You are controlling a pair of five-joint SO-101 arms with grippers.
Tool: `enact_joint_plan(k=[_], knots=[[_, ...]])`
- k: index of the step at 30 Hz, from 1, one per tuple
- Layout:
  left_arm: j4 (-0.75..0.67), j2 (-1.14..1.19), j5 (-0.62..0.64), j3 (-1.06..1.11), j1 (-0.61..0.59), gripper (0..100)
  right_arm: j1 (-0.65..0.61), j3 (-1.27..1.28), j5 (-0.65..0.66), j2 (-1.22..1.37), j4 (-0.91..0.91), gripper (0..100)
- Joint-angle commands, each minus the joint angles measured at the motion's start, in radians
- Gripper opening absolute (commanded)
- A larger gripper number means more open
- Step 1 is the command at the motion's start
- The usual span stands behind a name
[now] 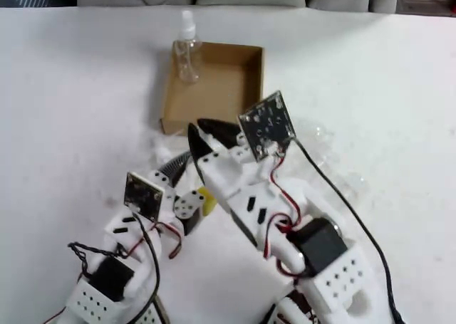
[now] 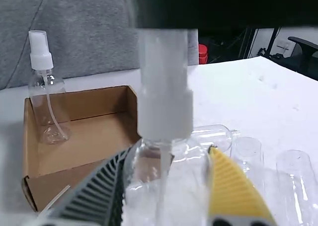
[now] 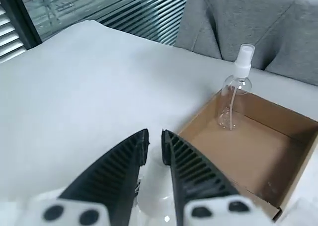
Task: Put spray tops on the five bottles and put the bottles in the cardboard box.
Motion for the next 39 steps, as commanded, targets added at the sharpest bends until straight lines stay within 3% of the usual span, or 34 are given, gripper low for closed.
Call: enact_joint_plan(k=[1, 11, 18, 26, 33, 39], knots=[[-0.038, -0.019, -0.009, -0.012, -0.005, 2, -0.027, -0.043, 0.011, -0.019, 0.008, 1.6], [-0.038, -0.019, -0.009, -0.012, -0.005, 2, -0.012, -0.043, 0.008, -0.186, -0.090, 1.8], [-0.038, -0.019, -0.009, -0.012, -0.008, 2, 0.151, -0.003, 0.003, -0.298, -0.013, 1.6], [-0.084, -0.019, -0.009, -0.012, -0.016, 2, 0.274, 0.278, 0.002, -0.386, 0.076, 1.5], [-0.158, -0.013, 0.002, -0.106, -0.176, 2, 0.243, 0.440, 0.002, -0.487, 0.082, 1.5], [-0.130, 0.140, 0.003, -0.241, -0.185, 2, -0.035, 0.496, 0.002, -0.642, 0.186, 1.5]])
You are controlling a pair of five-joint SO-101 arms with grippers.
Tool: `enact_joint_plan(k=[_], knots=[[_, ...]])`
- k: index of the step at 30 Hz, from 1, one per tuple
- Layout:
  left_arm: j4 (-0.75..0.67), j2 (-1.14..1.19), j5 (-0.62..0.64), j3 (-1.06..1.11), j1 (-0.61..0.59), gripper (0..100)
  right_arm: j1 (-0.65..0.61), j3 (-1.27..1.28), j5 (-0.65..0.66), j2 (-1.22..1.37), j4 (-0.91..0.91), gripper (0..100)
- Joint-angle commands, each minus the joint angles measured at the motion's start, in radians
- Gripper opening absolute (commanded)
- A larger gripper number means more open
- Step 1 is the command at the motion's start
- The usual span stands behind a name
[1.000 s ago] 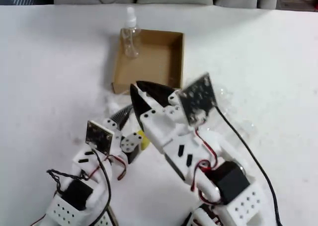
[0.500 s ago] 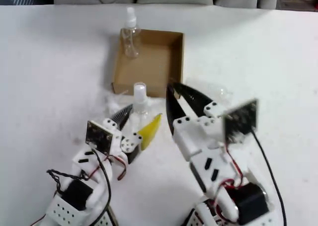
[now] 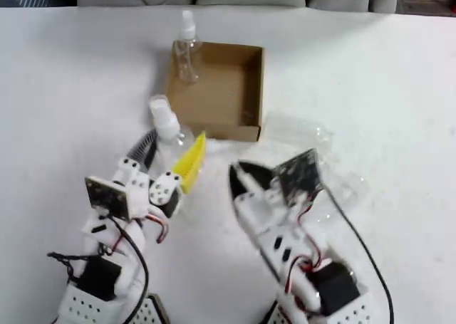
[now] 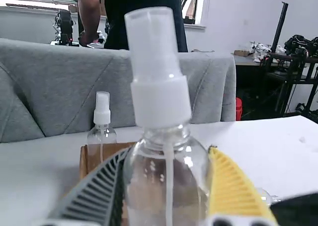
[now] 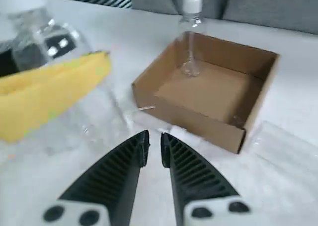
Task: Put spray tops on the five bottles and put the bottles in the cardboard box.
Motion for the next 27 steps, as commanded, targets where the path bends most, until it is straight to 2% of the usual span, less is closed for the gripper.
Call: enact_joint_plan(k=[1, 6, 11, 15, 19, 23, 27], knots=[[-0.012, 0.171, 0.015, -0.173, -0.019, 2, -0.156, 0.011, 0.002, -0.090, 0.041, 1.5], [-0.006, 0.437, 0.130, -0.362, -0.013, 2, -0.251, 0.077, 0.002, -0.162, -0.012, 1.5], [-0.006, 0.529, 0.187, -0.437, -0.012, 2, -0.334, 0.152, 0.002, -0.177, -0.134, 1.5], [0.002, 0.530, 0.195, -0.428, 0.030, 2, -0.341, 0.244, 0.002, -0.177, -0.277, 1.5], [0.130, 0.484, 0.192, -0.437, 0.087, 2, -0.331, 0.324, 0.002, -0.177, -0.384, 1.5], [0.288, 0.360, 0.192, -0.445, 0.137, 2, -0.257, 0.328, 0.003, -0.177, -0.415, 1.5], [0.364, 0.255, 0.192, -0.443, 0.151, 2, -0.200, 0.331, 0.008, -0.176, -0.412, 1.5]])
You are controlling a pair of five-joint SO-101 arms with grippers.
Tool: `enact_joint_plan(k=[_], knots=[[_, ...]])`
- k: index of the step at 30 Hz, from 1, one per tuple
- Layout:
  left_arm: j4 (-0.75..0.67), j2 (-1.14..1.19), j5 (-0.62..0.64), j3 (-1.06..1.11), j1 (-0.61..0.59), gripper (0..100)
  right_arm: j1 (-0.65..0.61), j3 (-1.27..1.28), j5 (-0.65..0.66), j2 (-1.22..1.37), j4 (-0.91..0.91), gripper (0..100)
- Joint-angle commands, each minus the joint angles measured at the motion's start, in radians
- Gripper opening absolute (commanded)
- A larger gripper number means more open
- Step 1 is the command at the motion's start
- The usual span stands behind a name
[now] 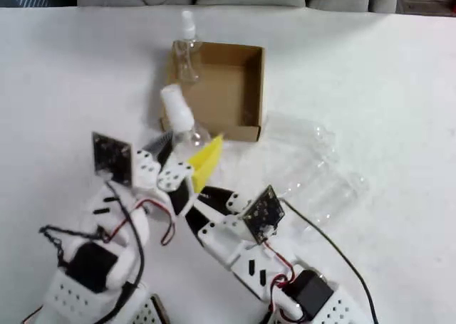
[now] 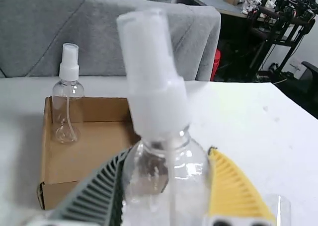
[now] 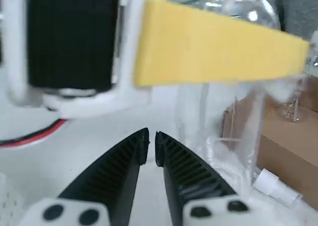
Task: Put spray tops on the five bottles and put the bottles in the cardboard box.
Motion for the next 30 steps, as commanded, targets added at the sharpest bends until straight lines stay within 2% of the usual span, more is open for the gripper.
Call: enact_joint_plan(k=[1, 8, 11, 15, 19, 24, 30], knots=[[0.066, -0.096, 0.014, -0.064, 0.036, 2, 0.071, -0.006, 0.005, -0.004, -0.025, 1.5], [0.127, -0.113, 0.012, -0.061, 0.030, 2, 0.084, -0.003, 0.003, -0.005, -0.018, 1.5], [0.103, -0.114, -0.008, -0.031, 0.027, 2, 0.081, -0.005, 0.003, -0.007, 0.053, 1.5], [-0.083, -0.113, -0.144, 0.081, -0.051, 2, 0.088, -0.005, 0.005, -0.008, 0.174, 1.5], [-0.321, -0.111, -0.227, 0.186, -0.168, 2, 0.176, -0.003, 0.003, -0.007, 0.219, 1.5], [-0.353, -0.015, -0.299, 0.137, -0.199, 2, 0.320, 0.043, 0.009, -0.005, 0.211, 1.5], [-0.520, 0.328, -0.304, -0.029, -0.202, 2, 0.372, 0.132, 0.006, -0.004, 0.137, 1.5]])
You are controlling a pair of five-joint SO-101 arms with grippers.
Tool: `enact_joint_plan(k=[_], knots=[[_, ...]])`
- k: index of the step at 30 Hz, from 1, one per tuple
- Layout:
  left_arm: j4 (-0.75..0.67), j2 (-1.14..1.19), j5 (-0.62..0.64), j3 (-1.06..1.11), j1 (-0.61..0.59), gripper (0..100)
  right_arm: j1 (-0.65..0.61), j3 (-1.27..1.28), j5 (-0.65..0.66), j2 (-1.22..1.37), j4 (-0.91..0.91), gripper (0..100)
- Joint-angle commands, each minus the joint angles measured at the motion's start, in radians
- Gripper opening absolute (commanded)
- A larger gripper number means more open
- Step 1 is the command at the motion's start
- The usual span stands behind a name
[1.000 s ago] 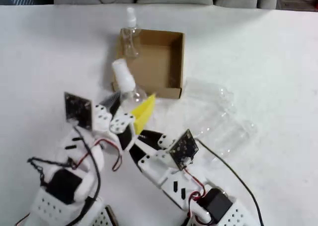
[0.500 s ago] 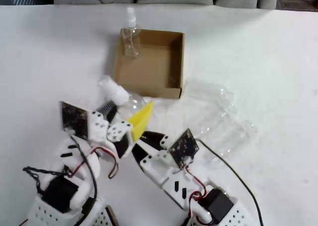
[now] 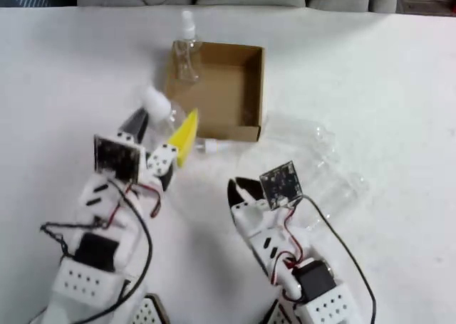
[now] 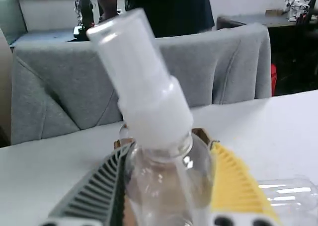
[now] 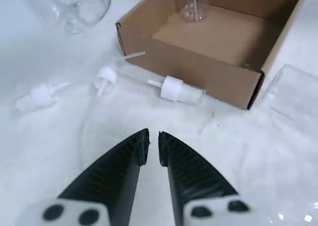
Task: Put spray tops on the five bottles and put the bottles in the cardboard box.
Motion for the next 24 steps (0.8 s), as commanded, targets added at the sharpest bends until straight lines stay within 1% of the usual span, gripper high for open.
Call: enact_joint_plan(k=[1, 12, 14, 18, 20, 24], knots=[[-0.130, 0.231, -0.011, -0.161, -0.012, 2, 0.045, 0.017, 0.002, -0.007, -0.047, 1.5], [-0.390, 0.866, -0.011, -0.459, -0.099, 2, 0.053, 0.017, 0.002, -0.005, -0.042, 1.5], [-0.428, 0.964, -0.011, -0.486, -0.099, 2, 0.053, 0.017, 0.002, -0.005, -0.042, 1.5], [-0.554, 1.132, -0.009, -0.526, -0.099, 2, 0.051, 0.017, 0.002, -0.005, -0.042, 1.5], [-0.585, 1.204, -0.009, -0.554, -0.104, 2, 0.051, 0.017, 0.002, -0.005, -0.042, 1.5], [-0.594, 1.320, -0.002, -0.641, -0.131, 2, 0.051, 0.017, 0.002, -0.005, -0.042, 1.5]])
